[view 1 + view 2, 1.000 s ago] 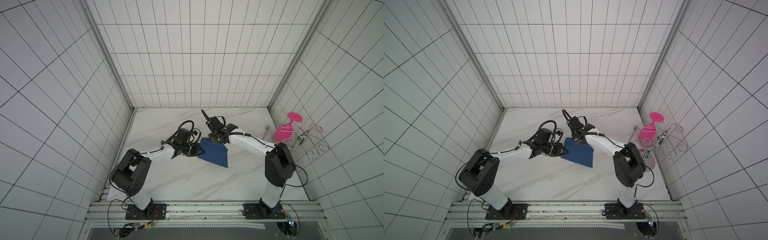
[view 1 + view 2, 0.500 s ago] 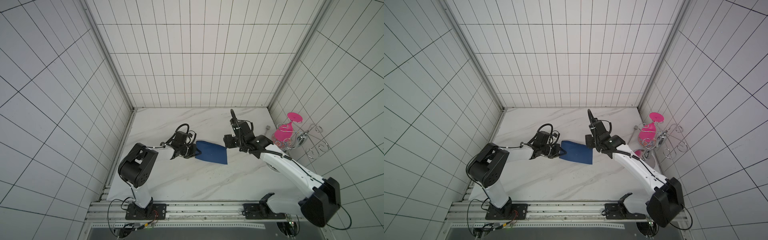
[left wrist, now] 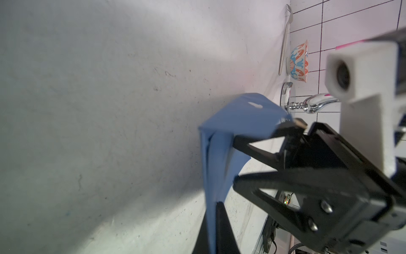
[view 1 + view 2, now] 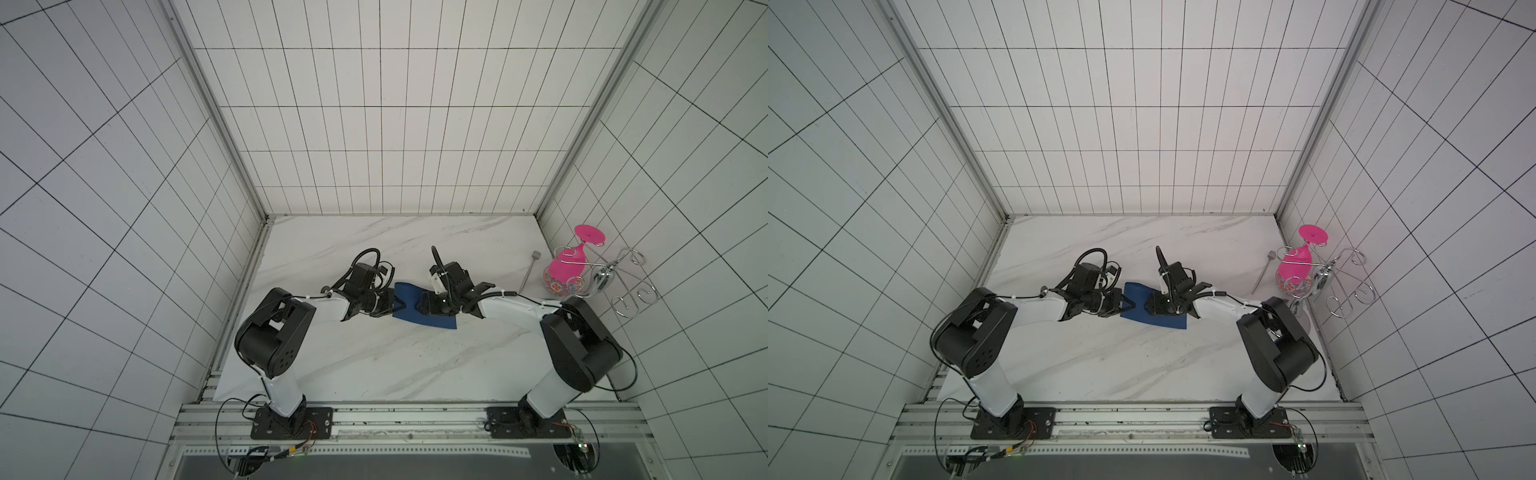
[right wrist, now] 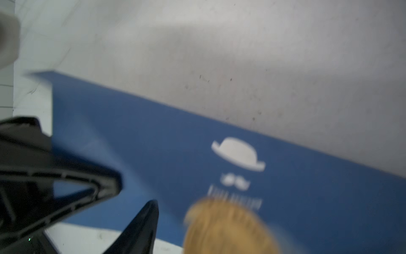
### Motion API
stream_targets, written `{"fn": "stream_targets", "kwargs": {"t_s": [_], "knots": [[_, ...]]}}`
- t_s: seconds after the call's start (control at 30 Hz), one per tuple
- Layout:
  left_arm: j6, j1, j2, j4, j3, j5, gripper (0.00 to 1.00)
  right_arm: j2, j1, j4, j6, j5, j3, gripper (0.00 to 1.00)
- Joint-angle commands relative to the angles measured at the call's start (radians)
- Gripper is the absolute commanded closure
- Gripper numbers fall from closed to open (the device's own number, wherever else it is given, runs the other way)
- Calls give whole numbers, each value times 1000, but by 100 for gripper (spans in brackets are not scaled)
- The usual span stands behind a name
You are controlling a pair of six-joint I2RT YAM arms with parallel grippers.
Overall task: Open the envelope
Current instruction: Adjust the envelope flap on the envelope.
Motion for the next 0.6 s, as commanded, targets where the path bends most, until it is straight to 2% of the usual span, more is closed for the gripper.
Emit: {"fn": "stream_targets", "kwargs": {"t_s": [0.0,0.23,0.47,0.57], "knots": [[16,-7,-11,24,-10,-9,100,77,-41,65,31,-46,119,41],[30,-7,27,43,-21,-32,100,152,-72,86,60,-67,149,41],[32,-9,29,48,-32,-31,100,54,-94,110,73,-62,128,40],[34,-11,25,50,-33,-30,100,61,-99,111,73,-54,146,40]]}}
